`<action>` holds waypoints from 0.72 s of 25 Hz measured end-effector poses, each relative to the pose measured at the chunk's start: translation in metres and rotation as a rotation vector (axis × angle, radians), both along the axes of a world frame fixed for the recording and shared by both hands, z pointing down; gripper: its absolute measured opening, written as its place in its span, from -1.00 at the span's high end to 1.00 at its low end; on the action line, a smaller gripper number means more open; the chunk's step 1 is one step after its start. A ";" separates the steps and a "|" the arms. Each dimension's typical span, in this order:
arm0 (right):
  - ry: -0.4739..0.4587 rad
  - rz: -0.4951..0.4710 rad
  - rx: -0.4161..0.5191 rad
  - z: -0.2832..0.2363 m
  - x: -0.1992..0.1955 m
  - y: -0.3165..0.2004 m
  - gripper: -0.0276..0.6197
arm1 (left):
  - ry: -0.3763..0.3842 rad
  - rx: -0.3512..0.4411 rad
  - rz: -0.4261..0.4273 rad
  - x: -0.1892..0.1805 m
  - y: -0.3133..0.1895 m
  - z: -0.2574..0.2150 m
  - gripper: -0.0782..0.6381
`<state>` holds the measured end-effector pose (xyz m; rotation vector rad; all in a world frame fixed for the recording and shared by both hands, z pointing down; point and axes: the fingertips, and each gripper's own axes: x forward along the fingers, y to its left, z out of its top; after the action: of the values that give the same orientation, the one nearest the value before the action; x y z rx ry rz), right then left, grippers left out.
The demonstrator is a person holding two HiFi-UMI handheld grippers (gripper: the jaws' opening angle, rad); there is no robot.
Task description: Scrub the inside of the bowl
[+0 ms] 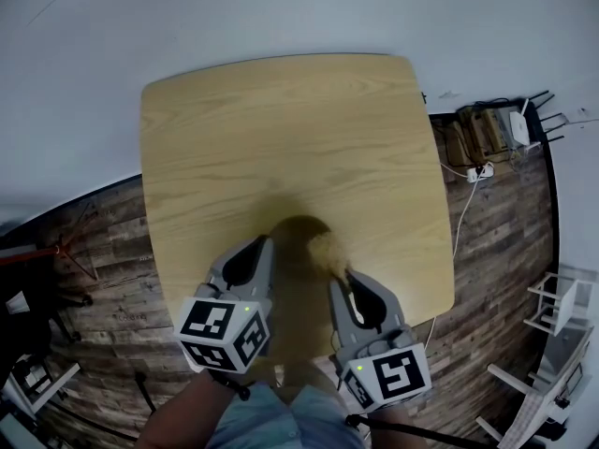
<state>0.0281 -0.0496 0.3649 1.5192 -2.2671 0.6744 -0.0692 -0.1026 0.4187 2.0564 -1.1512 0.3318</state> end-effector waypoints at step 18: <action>-0.010 -0.069 0.070 -0.009 -0.008 -0.017 0.78 | -0.292 0.248 -0.004 -0.019 -0.021 -0.038 0.70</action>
<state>0.0205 -0.0670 0.3558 1.4648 -2.3619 0.5904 -0.0884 -0.1236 0.3806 2.2735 -1.4307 0.5232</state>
